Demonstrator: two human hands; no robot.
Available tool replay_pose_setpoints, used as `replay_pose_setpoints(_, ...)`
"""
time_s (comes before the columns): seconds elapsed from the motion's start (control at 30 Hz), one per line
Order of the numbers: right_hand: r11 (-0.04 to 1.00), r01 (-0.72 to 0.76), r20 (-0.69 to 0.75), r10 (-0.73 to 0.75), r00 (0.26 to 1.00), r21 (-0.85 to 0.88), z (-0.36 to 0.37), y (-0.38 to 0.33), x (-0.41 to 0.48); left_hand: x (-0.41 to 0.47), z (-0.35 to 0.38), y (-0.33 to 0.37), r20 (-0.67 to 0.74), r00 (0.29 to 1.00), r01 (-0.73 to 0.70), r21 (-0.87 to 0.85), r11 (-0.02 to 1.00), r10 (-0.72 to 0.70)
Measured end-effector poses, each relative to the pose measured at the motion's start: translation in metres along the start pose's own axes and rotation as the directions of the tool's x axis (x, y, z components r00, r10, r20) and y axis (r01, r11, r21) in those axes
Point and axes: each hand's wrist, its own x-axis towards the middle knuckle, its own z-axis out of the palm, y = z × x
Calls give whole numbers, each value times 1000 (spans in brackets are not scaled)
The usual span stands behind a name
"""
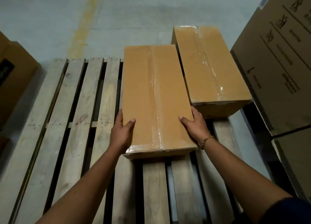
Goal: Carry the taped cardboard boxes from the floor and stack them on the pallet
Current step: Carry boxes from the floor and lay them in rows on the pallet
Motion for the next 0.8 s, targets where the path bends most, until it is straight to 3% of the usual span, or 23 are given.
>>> replay_pose_setpoints(0.2, 1000, -21, -26, 21, 999, -9, -4, 4, 4, -1, -2, 4, 29, 999, 27, 23, 999, -27)
replay_pose_setpoints(0.3, 991, -8, 48, 14, 999, -136, -11, 3, 1, -7, -13, 12, 87, 996, -27, 188, 982, 11)
replay_pose_setpoints(0.47, 937, 124, 279, -30, 960, -326, -36, 8, -26, -37, -42, 31, 413, 910, -233, 423, 875, 43)
replay_pose_setpoints(0.53, 854, 186, 391, 22, 920, -487, -42, 12, -39, -47, -53, 23, 492, 871, -293, 506, 811, 7)
replay_pose_setpoints(0.6, 703, 272, 427, 49, 903, -657, -42, 15, -47, -53, -56, 14, 498, 867, -305, 562, 769, -20)
replay_pose_setpoints(0.7, 544, 295, 313, -61, 948, -785, -42, 11, -49, -52, -50, 12, 424, 905, -300, 636, 711, 2)
replay_pose_setpoints(0.8, 486, 268, 231, -135, 963, -832, -44, 6, -45, -47, -44, 19, 385, 922, -302, 653, 695, 38)
